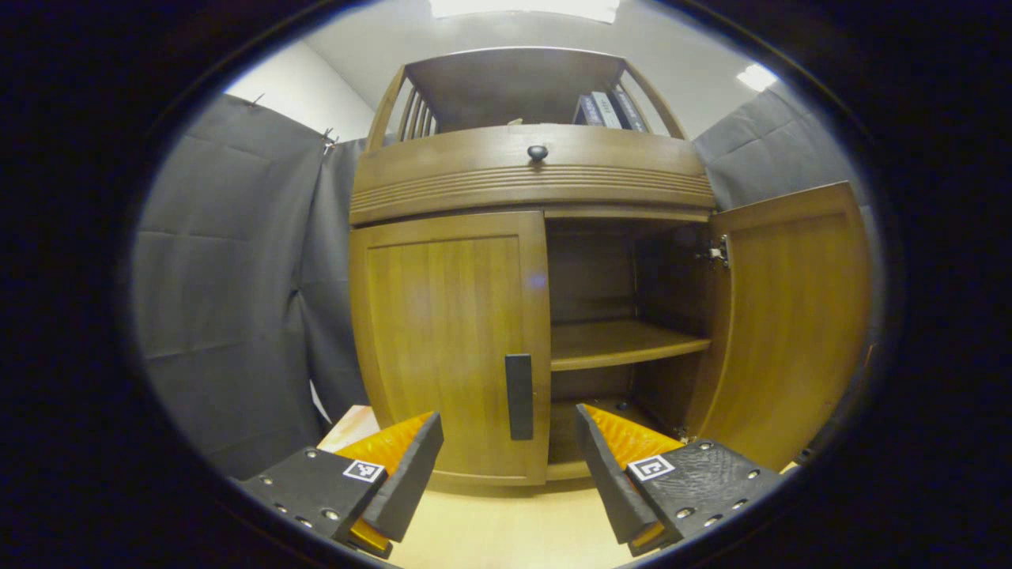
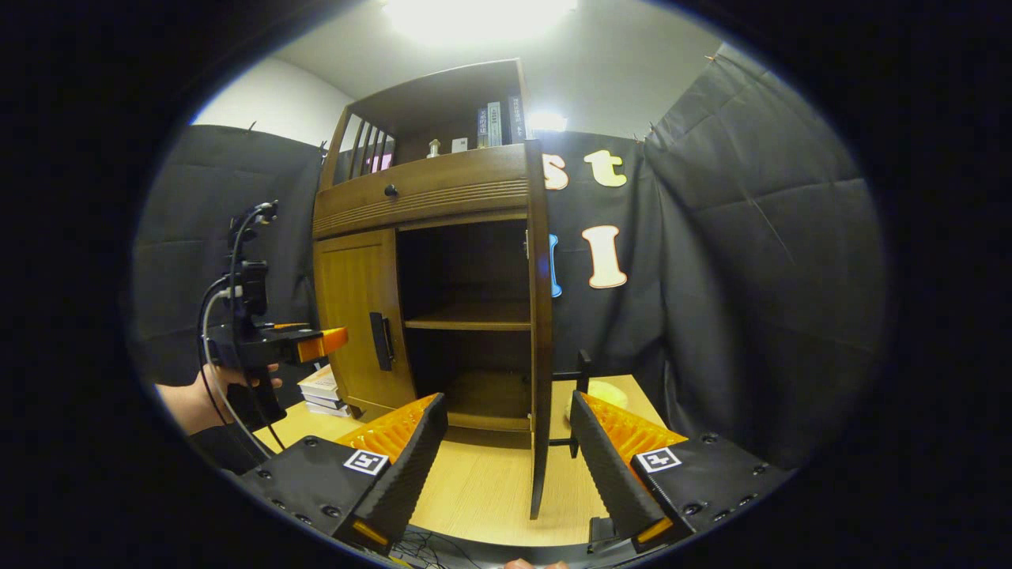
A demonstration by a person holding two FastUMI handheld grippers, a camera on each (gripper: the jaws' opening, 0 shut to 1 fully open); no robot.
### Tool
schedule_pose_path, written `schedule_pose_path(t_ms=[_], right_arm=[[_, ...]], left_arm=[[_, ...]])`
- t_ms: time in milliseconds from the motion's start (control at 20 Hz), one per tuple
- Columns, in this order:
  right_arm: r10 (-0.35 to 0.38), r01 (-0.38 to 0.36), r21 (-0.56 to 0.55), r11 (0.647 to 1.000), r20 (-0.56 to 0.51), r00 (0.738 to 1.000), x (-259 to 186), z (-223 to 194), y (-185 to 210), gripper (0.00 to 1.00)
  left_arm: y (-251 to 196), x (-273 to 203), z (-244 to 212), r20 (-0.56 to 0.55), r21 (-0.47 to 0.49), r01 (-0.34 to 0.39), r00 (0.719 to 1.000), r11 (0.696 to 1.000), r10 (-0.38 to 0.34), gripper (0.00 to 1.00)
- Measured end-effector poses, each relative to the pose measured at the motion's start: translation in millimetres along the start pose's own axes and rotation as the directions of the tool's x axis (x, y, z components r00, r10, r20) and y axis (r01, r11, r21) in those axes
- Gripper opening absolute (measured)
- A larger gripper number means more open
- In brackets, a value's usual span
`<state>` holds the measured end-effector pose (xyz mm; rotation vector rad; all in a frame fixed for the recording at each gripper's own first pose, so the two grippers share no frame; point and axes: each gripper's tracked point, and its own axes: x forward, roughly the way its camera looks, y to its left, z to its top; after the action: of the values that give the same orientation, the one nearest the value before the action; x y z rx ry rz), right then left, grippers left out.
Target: Open the right door of the double-door shoe cabinet with the right hand, and open the left door with the left hand.
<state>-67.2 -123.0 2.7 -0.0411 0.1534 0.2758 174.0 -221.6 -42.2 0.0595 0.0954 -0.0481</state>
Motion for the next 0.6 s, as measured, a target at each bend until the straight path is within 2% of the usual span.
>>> schedule_pose_path(t_ms=[150, 200, 300, 350, 400, 450, 600], right_arm=[[-0.049, 0.049, -0.005, 0.999, 0.006, 0.999, 4, 3, 15, 0.98], [-0.07, 0.07, -0.009, 0.998, 0.012, 0.997, 4, 5, 19, 0.92], [-0.108, 0.109, -0.014, 0.994, 0.022, 0.994, 10, 8, 27, 0.92], [-0.126, 0.126, -0.017, 0.992, 0.024, 0.992, 11, 8, 31, 0.92], [-0.143, 0.143, -0.019, 0.989, 0.028, 0.989, 12, 8, 34, 0.98], [-0.159, 0.159, -0.021, 0.987, 0.033, 0.987, 13, 10, 39, 0.92], [-0.195, 0.196, -0.008, 0.981, 0.047, 0.98, 15, 17, 53, 0.93]], left_arm=[[4, 44, -1, 0.012, 0.016, 0.049, 0.999, 0.999, -0.049, 0.96], [5, 56, -2, 0.015, 0.024, 0.062, 0.998, 0.998, -0.062, 0.96], [3, 81, -7, 0.017, 0.021, 0.093, 0.995, 0.995, -0.094, 0.96], [2, 91, -10, 0.018, 0.016, 0.106, 0.994, 0.994, -0.107, 0.96], [0, 102, -13, 0.017, 0.011, 0.114, 0.993, 0.993, -0.114, 0.95], [0, 108, -17, 0.016, 0.005, 0.119, 0.993, 0.993, -0.119, 0.96], [-3, 123, -27, 0.01, -0.018, 0.137, 0.991, 0.99, -0.137, 0.96]])
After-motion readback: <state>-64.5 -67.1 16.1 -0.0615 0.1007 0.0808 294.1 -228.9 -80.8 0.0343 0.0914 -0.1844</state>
